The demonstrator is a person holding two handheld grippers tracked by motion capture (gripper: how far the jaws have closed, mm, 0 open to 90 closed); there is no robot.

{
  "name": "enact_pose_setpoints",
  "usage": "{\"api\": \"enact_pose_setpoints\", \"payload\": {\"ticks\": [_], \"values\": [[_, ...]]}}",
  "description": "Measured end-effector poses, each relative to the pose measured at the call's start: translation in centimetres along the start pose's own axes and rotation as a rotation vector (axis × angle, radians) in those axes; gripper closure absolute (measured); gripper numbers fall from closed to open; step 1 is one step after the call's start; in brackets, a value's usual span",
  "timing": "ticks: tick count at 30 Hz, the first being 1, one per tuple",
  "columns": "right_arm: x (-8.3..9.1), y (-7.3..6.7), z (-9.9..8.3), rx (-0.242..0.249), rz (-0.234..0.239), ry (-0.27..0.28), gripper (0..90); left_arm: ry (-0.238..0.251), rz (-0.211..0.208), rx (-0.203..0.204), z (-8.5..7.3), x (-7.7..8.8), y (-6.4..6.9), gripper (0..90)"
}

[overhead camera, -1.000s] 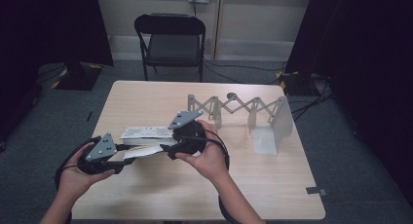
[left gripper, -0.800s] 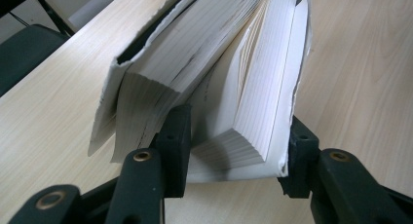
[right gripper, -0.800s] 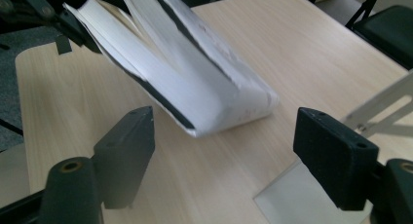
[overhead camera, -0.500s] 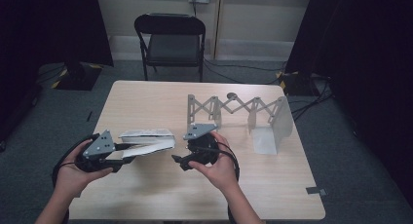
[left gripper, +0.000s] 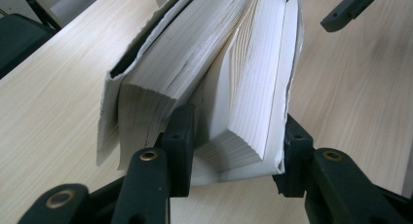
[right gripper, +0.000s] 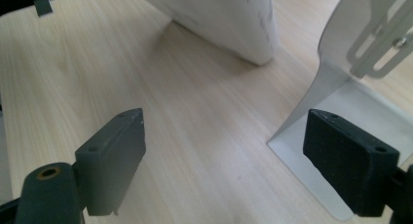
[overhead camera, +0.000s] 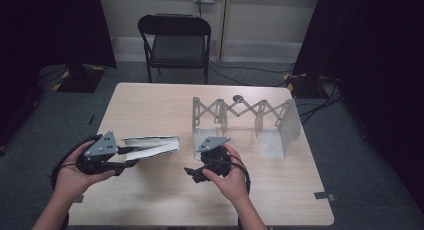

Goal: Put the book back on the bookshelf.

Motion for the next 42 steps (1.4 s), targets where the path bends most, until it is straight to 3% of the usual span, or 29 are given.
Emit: {"api": "enact_pose_setpoints", "payload": {"ticks": [3, 20, 42], "values": [[-0.4, 0.5, -1.1, -0.026, 0.0, -0.004, 15.3, -0.015, -0.009, -0.007, 0.1, 0.1, -0.1, 58.5], [-0.4, 1.8, -4.5, -0.069, -0.02, -0.016, 15.4, -0.071, -0.031, -0.035, 0.8, 0.1, -0.2, 59.6], [-0.3, 2.6, -6.2, -0.089, -0.044, -0.04, 15.9, -0.198, -0.029, -0.101, 1.9, 0.4, -1.3, 63.7]]}}
Point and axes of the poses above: each handheld gripper's, and its own axes: x roughly backward along the jaws, z roughly out of its top, y roughly to its right, the point moved 5 cm from there along -x, roughly forward along the jaws, and after that the axes turned 9 degrees about -x, right-handed, at the moved point
